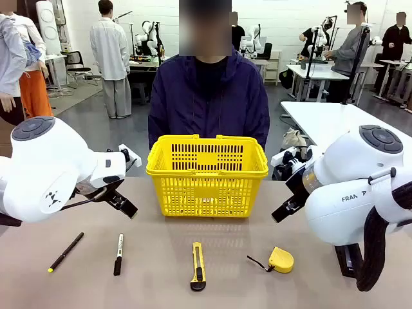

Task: Place the items the person wants into the basket.
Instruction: Pick up the item the person points to and place it in the Market Basket.

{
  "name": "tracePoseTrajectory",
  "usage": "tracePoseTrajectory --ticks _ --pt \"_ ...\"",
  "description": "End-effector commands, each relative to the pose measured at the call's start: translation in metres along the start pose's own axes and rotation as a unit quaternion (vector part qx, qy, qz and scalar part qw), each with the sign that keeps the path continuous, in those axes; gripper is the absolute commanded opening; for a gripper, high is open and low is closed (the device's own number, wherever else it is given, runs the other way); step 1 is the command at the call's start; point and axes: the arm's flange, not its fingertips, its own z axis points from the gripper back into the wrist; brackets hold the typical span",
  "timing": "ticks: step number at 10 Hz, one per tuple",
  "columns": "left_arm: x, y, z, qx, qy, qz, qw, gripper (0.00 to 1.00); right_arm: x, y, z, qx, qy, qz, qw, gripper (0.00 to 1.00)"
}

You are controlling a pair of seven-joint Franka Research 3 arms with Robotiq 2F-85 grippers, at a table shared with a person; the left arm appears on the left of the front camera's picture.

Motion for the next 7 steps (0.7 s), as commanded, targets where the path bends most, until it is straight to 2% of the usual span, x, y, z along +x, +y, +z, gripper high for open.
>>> tracePoseTrajectory --ticks 1,7 --pt "0.0000 -0.0001 0.0000 0.000 0.000 0.000 1.000 1.00 0.0000 0.0000 0.0000 0.000 0.000 0.000 1.000 1.00" --pt "0.0000 -0.0001 0.0000 0.000 0.000 0.000 1.000 1.00 0.0000 0.0000 0.0000 0.000 0.000 0.000 1.000 1.00"
